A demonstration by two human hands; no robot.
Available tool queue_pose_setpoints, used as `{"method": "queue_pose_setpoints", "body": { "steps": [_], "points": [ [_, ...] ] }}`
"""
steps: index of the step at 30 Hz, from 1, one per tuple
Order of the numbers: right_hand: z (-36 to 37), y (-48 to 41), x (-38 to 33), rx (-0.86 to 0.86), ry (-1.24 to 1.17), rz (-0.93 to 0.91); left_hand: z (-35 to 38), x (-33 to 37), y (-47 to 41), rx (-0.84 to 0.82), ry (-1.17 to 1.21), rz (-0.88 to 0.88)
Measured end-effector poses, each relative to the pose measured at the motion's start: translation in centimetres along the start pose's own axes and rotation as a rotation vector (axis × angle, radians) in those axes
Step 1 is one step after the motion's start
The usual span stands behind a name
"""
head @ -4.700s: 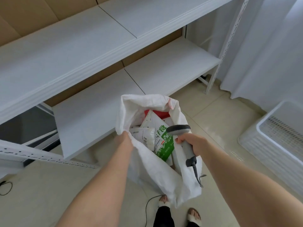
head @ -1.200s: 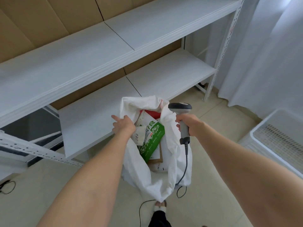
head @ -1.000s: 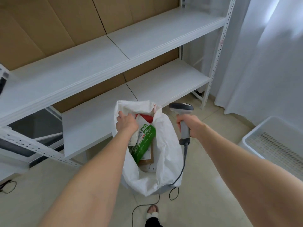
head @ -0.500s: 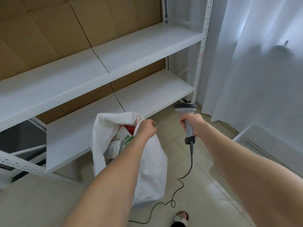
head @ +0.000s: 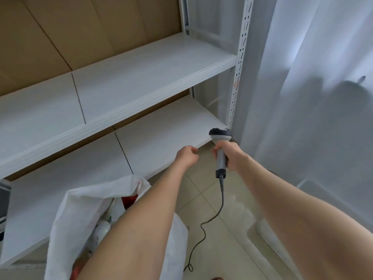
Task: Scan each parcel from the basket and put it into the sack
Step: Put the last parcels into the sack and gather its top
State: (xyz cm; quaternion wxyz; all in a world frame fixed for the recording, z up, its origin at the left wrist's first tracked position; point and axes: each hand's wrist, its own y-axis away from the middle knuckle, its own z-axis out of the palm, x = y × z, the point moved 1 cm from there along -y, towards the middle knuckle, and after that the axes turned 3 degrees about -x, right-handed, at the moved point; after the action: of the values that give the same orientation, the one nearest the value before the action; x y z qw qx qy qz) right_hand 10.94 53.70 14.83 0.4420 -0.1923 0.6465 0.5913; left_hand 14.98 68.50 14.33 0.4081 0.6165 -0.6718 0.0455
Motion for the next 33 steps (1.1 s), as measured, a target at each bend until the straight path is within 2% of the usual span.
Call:
{"method": "queue_pose_setpoints", "body": {
  "steps": [4,7,13,15,20,27,33],
  "points": [
    [-1.6,-5.7,-2.3,-0.004,-0.091,0.037,0.7,3.6,-5.0,-0.089,0.102,0.005],
    [-2.8,-10.5,-4.0,-0.002,-0.042,0.067,1.9,5.9,-9.2,-0.172,0.209,-0.021],
    [-4.8,-22.0,-6.6,-0.041,-0.084,0.136,4.7,8.9,-19.5,-0.313,0.218,-0.083],
    [-5.5,-25.6,-7.0,-0.050,-0.084,0.142,6.2,9.4,-22.8,-0.302,0.213,-0.100],
    [-4.8,-33.2,-7.7,-0.098,0.039,0.113,8.1,9.5,-30.1,-0.137,0.145,-0.166],
    [-1.6,-41.8,-4.5,-0.184,0.193,0.234,9.5,4.6,-40.0,-0.017,0.116,-0.303],
    [0.7,-49.2,-2.3,-0.160,0.182,0.240,10.1,0.1,-46.4,-0.064,0.398,-0.303]
  ]
}}
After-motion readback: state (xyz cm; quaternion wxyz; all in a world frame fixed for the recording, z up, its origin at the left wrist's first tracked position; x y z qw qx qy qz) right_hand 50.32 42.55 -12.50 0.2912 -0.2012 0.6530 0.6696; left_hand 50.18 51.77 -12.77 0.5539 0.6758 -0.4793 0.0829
